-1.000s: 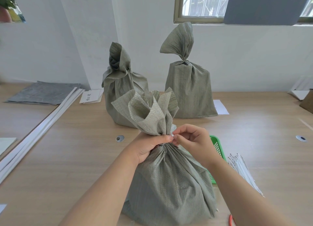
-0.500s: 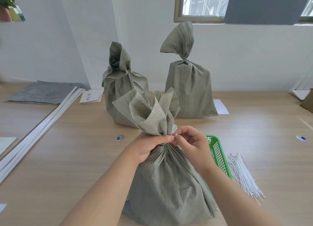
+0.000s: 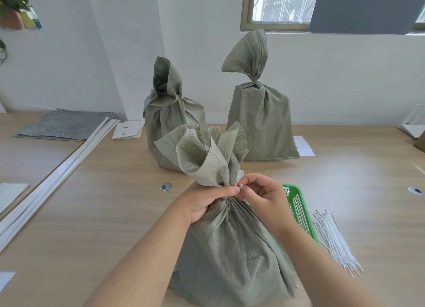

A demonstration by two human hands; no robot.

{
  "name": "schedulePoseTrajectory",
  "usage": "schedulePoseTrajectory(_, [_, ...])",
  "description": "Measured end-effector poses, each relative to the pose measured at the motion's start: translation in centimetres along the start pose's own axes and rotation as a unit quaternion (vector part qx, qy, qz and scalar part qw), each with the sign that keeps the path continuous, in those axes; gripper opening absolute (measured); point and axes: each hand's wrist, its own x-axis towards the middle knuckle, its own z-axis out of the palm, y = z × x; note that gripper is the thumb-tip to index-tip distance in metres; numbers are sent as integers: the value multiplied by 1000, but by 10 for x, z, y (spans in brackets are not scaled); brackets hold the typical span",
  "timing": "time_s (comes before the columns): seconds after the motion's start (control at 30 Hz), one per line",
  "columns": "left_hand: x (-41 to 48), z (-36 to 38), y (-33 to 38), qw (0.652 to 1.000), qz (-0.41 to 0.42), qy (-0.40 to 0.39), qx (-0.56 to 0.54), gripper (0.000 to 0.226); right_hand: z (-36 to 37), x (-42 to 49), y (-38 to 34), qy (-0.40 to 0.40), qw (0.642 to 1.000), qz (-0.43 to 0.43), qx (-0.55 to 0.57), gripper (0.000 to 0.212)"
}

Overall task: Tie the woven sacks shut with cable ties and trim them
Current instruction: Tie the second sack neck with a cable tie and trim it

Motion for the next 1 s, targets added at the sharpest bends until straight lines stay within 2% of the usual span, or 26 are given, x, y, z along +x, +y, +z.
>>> schedulePoseTrajectory(0.7, [-2,2,4,1000,12,4,6,22,-7,3,3,-39,999,-1,-10,4])
schedulePoseTrajectory(0.87, [-3,3,5,1000,11,3,9,24,-6,3,-2,-50,999,-11,-15,26])
schedulePoseTrajectory(1.0, [-3,4,5,1000,11,4,1,22,-9,4,-3,-68,998,-9,-15,10])
